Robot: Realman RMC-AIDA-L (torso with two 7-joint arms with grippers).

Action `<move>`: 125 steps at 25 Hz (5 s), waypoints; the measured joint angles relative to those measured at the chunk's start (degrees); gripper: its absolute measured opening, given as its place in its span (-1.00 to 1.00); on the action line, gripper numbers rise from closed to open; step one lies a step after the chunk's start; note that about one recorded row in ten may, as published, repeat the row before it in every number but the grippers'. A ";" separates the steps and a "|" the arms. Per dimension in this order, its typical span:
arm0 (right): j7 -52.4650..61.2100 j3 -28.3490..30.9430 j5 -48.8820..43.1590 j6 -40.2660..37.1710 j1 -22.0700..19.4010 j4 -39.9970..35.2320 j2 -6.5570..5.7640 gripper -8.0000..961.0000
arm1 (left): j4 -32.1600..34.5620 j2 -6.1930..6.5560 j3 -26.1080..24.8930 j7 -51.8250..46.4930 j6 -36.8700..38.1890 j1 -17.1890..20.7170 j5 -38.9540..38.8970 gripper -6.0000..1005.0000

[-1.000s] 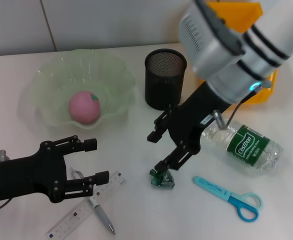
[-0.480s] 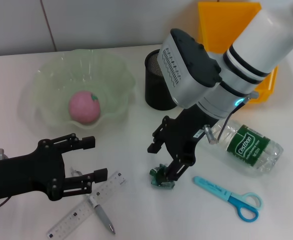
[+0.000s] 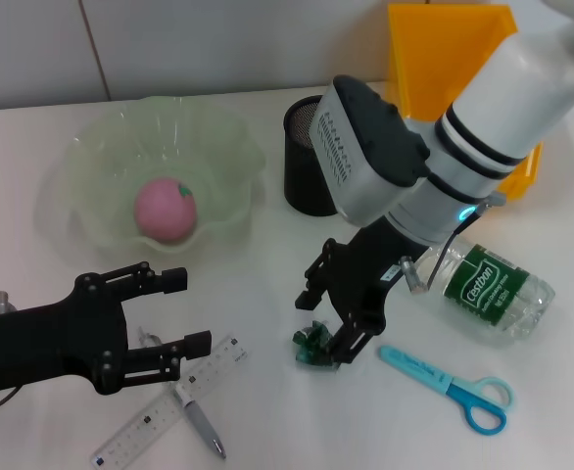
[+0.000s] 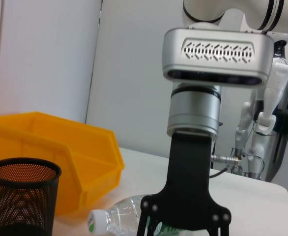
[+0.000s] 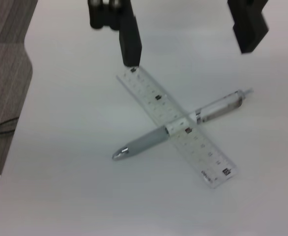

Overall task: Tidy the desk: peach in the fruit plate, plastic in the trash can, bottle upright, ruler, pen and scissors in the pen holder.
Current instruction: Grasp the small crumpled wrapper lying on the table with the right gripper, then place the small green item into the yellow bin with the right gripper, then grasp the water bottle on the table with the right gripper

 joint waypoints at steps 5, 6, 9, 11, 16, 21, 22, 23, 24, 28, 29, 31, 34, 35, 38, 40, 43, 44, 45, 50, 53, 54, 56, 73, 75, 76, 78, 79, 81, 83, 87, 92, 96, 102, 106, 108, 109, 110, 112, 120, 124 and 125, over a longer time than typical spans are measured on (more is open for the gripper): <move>-0.03 -2.11 0.09 1.64 -0.11 0.86 0.00 0.45 | 0.00 0.00 0.00 0.00 0.07 0.00 0.00 0.59; -0.03 -2.29 0.10 1.74 -0.13 0.90 0.00 0.45 | 0.01 0.00 0.00 0.00 0.08 0.00 0.00 0.59; -0.03 -2.79 0.12 2.12 -0.06 1.34 0.00 0.44 | 0.00 0.00 0.00 0.16 0.10 0.11 0.00 0.59; 0.01 -3.34 0.16 2.69 0.01 1.61 0.01 0.44 | -0.01 0.00 0.00 0.40 0.10 0.24 0.00 0.59; 0.15 -4.65 0.32 3.94 0.06 2.29 0.11 0.44 | -0.03 0.00 0.00 0.52 0.19 0.34 0.00 0.59; 0.14 -5.02 0.49 5.10 0.35 3.55 0.15 0.43 | -0.03 0.00 0.00 0.57 0.20 0.32 0.00 0.59; 0.09 -5.03 0.50 5.41 0.45 3.83 0.18 0.43 | -0.03 0.00 0.00 0.57 0.19 0.29 0.00 0.59; -0.02 -5.07 0.50 5.78 0.53 4.14 0.20 0.43 | -0.02 0.00 0.00 0.57 0.19 0.25 0.00 0.59; -0.14 -5.17 0.51 6.11 0.63 4.45 0.22 0.43 | -0.03 0.00 0.00 0.58 0.20 0.18 0.00 0.59; -0.25 -6.47 1.00 7.06 0.72 4.87 0.25 0.43 | -0.03 0.00 0.00 0.59 0.19 0.08 0.00 0.59; -0.25 -6.91 1.27 7.48 0.73 5.02 0.26 0.43 | -0.02 0.00 0.00 0.61 0.19 0.02 0.00 0.59; -0.25 -7.01 1.51 7.72 0.73 5.10 0.26 0.42 | -0.02 0.00 0.00 0.61 0.21 0.02 0.00 0.59; -0.25 -7.10 2.34 8.20 0.56 5.14 0.26 0.42 | -0.02 0.00 0.00 0.61 0.26 0.05 0.00 0.59; -0.25 -7.12 2.49 8.28 0.53 5.14 0.26 0.34 | -0.02 0.00 0.00 0.61 0.26 0.05 0.00 0.59; -0.22 -6.98 2.57 8.09 0.51 4.85 0.26 0.10 | -0.02 0.00 0.00 0.61 0.28 0.10 -0.01 0.59; 0.29 -6.29 2.64 7.41 0.24 3.69 0.08 -0.03 | -0.02 0.00 0.00 0.61 0.28 0.10 -0.01 0.59; 0.74 -4.72 2.66 6.18 -0.13 2.27 -0.12 -0.18 | -0.02 0.00 0.00 0.61 0.28 0.17 -0.07 0.59; 0.91 -3.38 2.66 5.23 -0.36 1.34 -0.22 -0.23 | -0.02 0.00 0.00 0.61 0.28 0.17 -0.07 0.59; 0.97 -1.69 2.66 4.02 -0.68 0.19 -0.28 -0.28 | -0.02 0.00 0.00 0.61 0.28 0.17 -0.07 0.59; 1.57 7.14 2.27 0.03 -3.50 -8.16 -0.82 -0.38 | -0.02 0.09 0.00 0.62 0.53 0.04 -0.69 0.59; 2.18 12.80 2.32 -1.12 -5.46 -13.46 -1.16 -0.40 | -0.02 0.09 0.00 0.62 0.53 0.04 -0.69 0.59; 2.21 14.93 2.44 -1.33 -6.00 -14.95 -1.26 -0.41 | -0.02 0.09 0.00 0.62 0.53 0.04 -0.69 0.59; 2.19 19.17 2.73 -1.35 -6.80 -17.10 -1.33 -0.43 | 0.17 0.04 -0.01 0.62 1.03 -0.17 -0.78 0.59; 2.12 30.68 15.40 25.43 -14.04 -17.22 -1.03 -0.45 | 0.54 0.03 -0.01 0.60 3.21 -0.35 -1.52 0.59; 2.30 30.69 15.42 28.69 -14.21 -15.85 -0.77 -0.45 | 0.54 0.10 -0.01 0.47 3.41 -0.40 -1.52 0.59; 2.37 30.78 15.43 30.02 -14.31 -15.17 -0.69 -0.45 | 0.54 0.12 -0.01 0.44 3.52 -0.43 -1.52 0.59; 2.78 30.93 15.45 32.62 -14.63 -14.01 -0.61 -0.44 | 0.54 0.15 -0.01 0.41 3.71 -0.47 -1.52 0.59; 3.03 31.00 15.46 34.14 -14.85 -13.39 -0.59 -0.44 | 0.59 0.17 -0.01 0.38 3.89 -0.48 -1.52 0.59; 3.70 31.14 15.73 38.24 -15.92 -11.98 -0.52 -0.44 | 0.66 0.20 -0.01 0.35 4.07 -0.49 -1.52 0.59; 3.93 31.23 16.12 39.50 -16.42 -11.63 -0.52 -0.44 | 0.72 0.25 -0.01 0.38 4.15 -0.50 -1.51 0.59; 4.17 31.34 18.24 41.69 -18.43 -10.53 -0.59 -0.43 | 0.72 0.26 0.00 0.49 4.18 -0.51 -1.50 0.59; 4.16 31.35 18.60 42.88 -18.96 -7.60 -0.64 -0.42 | 0.75 0.24 -0.01 0.52 4.34 -0.53 -1.49 0.59; 3.98 31.12 19.02 42.95 -18.63 -5.69 -0.64 -0.42 | 0.77 0.21 -0.01 0.53 4.41 -0.60 -1.49 0.58; 4.11 30.66 19.88 42.57 -18.90 -6.13 -0.55 -0.17 | 0.77 0.18 -0.01 0.53 4.58 -0.70 -1.49 0.58; 4.04 30.71 21.49 42.57 -19.09 -6.06 -0.53 0.15 | 0.72 0.17 -0.01 0.50 4.69 -0.70 -1.49 0.58; 4.02 30.70 21.54 42.70 -19.18 -6.15 -0.50 0.32 | 0.73 0.18 0.00 0.47 4.73 -0.69 -1.49 0.58; 3.99 30.65 21.83 42.76 -19.26 -6.30 -0.47 0.40 | 0.74 0.18 -0.01 0.45 4.79 -0.68 -1.49 0.58; 3.97 30.61 22.25 42.82 -19.38 -6.41 -0.46 0.48 | 0.75 0.17 -0.04 0.45 4.89 -0.67 -1.49 0.58; 3.95 30.61 23.48 42.69 -19.54 -6.55 -0.46 0.50 | 0.77 0.17 -0.19 0.48 4.95 -0.66 -1.52 0.58; 4.25 30.78 27.16 37.53 -20.26 -9.09 -0.43 0.59 | 0.86 0.24 -0.72 0.24 5.35 -0.77 -1.66 0.58; 4.49 30.64 30.57 30.92 -21.66 -12.48 -0.44 0.60 | 0.86 0.26 -0.73 0.27 5.40 -0.96 -1.67 0.58; 5.04 30.65 31.00 28.89 -21.98 -13.59 -0.48 0.60 | 0.86 0.26 -0.73 0.26 5.39 -1.02 -1.67 0.58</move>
